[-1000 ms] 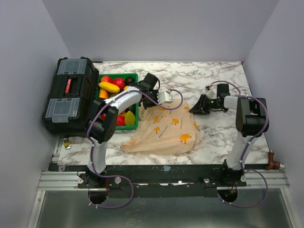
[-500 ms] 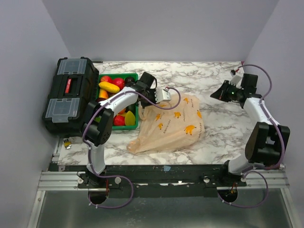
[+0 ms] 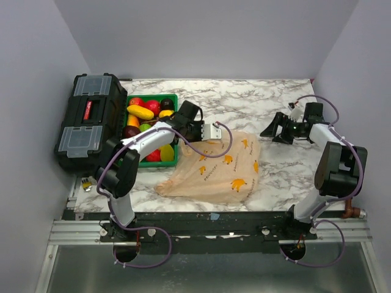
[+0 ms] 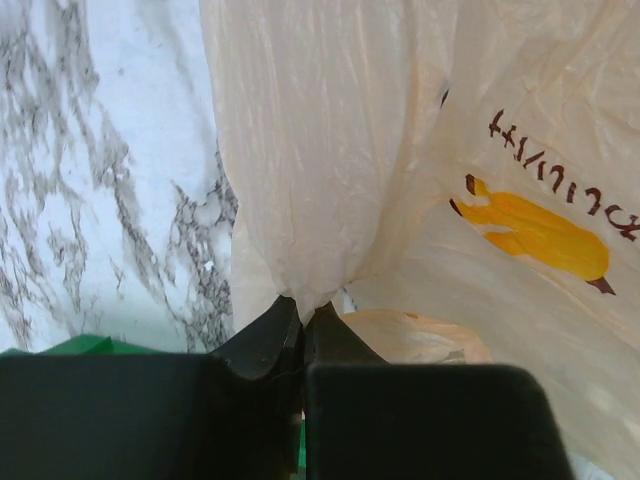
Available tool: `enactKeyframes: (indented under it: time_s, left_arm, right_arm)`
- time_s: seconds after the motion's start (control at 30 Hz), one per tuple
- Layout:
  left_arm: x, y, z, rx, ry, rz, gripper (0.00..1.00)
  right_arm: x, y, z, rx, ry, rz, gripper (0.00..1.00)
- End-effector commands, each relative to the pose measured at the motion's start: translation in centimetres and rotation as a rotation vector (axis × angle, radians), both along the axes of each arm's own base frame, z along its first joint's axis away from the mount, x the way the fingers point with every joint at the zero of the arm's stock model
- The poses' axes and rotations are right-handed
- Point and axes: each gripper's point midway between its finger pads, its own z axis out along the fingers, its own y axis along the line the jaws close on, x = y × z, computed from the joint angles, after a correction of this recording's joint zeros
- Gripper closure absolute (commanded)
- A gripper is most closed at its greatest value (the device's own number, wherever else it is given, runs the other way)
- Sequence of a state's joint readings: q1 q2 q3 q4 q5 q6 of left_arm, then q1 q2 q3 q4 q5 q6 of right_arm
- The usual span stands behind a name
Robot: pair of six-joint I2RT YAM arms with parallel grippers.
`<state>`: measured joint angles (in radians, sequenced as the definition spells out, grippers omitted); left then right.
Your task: Place the fake fruits into the plastic bag and tie a complex knot
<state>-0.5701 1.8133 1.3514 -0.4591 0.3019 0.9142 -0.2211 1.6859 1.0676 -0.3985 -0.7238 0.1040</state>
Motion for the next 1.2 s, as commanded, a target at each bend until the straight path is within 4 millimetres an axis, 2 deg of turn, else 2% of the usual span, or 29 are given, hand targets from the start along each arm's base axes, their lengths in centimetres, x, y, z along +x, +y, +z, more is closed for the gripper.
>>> enactKeyframes:
  time_s: [0.0,0.07,0.23,0.43,0.57,0.73,0.77,0.8,0.9,0.93,0.97,1.07,1.17]
  left_arm:
    - [-0.3,-1.7,1.7,-0.017,-0.191,-0.121,1.00]
    - [-0.3,-1.7,2.1,-0.035,-0.240,-0.129,1.00]
    - [-0.2,-1.8,3.9,-0.087,-0.378,-0.158,1.00]
    - [-0.7,-2.1,5.3,-0.152,-0.439,-0.168,1.00]
    - [-0.8,-2.3,6.2,-0.182,-0.463,-0.165,1.00]
    - [-0.6,-2.5,7.2,-0.207,-0.483,-0.156,1.00]
    - [-0.6,-2.5,7.4,-0.212,-0.485,-0.156,1.00]
    - [-0.6,-2.6,7.5,-0.215,-0.482,-0.156,1.00]
    - [-0.8,-2.0,8.2,-0.215,-0.472,-0.141,1.00]
    - [-0.8,-1.3,8.4,-0.218,-0.455,-0.120,1.00]
    - [-0.9,-0.6,8.7,-0.219,-0.426,-0.105,1.00]
    - [-1.5,2.4,9.3,-0.212,-0.286,-0.067,1.00]
    - [-3.7,4.0,9.8,-0.212,-0.120,-0.084,1.00]
  right_arm:
    - [0.7,1.6,1.5,0.056,-0.081,0.096,0.00]
    - [0.1,2.2,1.3,0.064,-0.119,0.225,0.00]
    - [-2.8,3.6,0.1,0.139,-0.130,0.446,0.00]
    - [-5.1,4.1,-1.9,0.144,-0.127,0.514,0.00]
    - [-5.8,5.5,-1.7,0.192,-0.139,0.550,0.00]
    - [-7.7,7.9,-1.5,0.254,-0.145,0.611,0.02]
    - [-7.8,8.2,-1.4,0.253,-0.155,0.618,0.06]
    - [-7.8,8.4,-1.3,0.256,-0.156,0.614,0.18]
    - [-7.4,7.9,-0.4,0.206,-0.166,0.607,0.67]
    - [-7.1,7.3,0.0,0.158,-0.177,0.607,0.89]
    - [-6.8,6.3,0.1,0.097,-0.172,0.589,0.99]
    - [-5.2,0.9,0.4,-0.072,-0.190,0.464,0.99]
    - [-3.4,-3.7,0.9,-0.221,-0.211,0.387,0.99]
